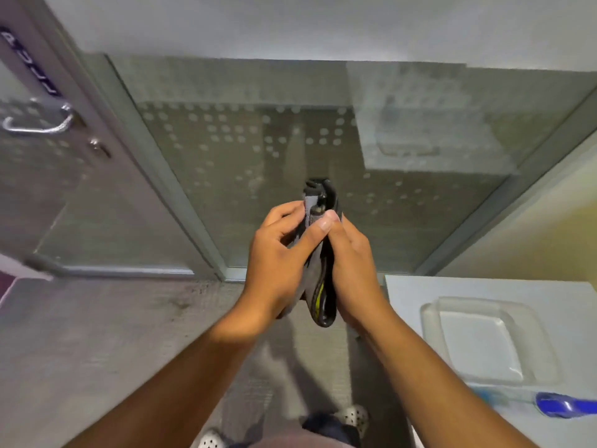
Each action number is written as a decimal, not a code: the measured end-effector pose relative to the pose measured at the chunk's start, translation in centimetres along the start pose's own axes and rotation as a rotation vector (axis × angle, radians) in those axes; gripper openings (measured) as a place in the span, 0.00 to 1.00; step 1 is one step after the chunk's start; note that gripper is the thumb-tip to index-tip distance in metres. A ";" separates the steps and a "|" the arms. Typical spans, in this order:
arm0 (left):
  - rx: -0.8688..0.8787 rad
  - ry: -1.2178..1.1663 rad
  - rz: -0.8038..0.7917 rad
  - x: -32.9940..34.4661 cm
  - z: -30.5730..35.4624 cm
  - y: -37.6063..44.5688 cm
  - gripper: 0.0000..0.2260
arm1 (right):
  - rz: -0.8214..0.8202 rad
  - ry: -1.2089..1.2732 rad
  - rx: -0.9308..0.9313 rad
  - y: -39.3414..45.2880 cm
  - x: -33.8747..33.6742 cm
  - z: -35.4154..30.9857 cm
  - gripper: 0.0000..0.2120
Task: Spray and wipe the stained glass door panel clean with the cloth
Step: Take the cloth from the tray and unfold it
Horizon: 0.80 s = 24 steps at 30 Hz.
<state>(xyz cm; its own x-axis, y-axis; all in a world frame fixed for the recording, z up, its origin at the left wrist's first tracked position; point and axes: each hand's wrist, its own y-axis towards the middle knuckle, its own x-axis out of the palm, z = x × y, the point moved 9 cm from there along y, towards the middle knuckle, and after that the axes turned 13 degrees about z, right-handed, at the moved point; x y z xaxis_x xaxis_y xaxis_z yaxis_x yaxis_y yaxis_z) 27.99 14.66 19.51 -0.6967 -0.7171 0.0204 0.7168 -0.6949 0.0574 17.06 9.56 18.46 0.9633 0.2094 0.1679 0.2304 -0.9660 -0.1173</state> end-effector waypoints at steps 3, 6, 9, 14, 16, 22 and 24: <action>-0.015 0.004 0.097 -9.5 -0.1 1.1 0.11 | -0.064 -0.040 -0.018 -2.9 7.7 1.2 0.17; -0.058 -0.044 0.226 -19.0 0.1 1.2 0.12 | -0.185 -0.130 -0.068 -6.5 16.1 2.7 0.16; -0.115 -0.145 0.346 -27.1 0.7 0.5 0.12 | -0.285 -0.315 -0.180 -10.3 24.0 3.8 0.15; -0.152 -0.319 0.491 -38.6 2.7 -0.4 0.11 | -0.392 -0.422 -0.351 -15.2 34.8 3.8 0.23; -0.160 -0.365 0.538 -42.5 3.3 -0.2 0.10 | -0.428 -0.399 -0.378 -16.6 38.4 3.8 0.23; -0.173 -0.384 0.658 -52.4 3.6 1.4 0.07 | -0.490 -0.334 -0.378 -17.9 47.0 5.0 0.22; -0.202 -0.371 0.706 -55.4 3.6 2.4 0.09 | -0.517 -0.360 -0.347 -17.1 50.0 5.7 0.22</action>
<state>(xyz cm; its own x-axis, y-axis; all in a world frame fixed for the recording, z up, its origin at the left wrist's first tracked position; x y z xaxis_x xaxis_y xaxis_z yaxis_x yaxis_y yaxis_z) 68.25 52.95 22.15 -0.0184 -0.9489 0.3150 0.9559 -0.1090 -0.2727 62.05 37.42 23.26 0.7422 0.6322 -0.2223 0.6699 -0.7096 0.2183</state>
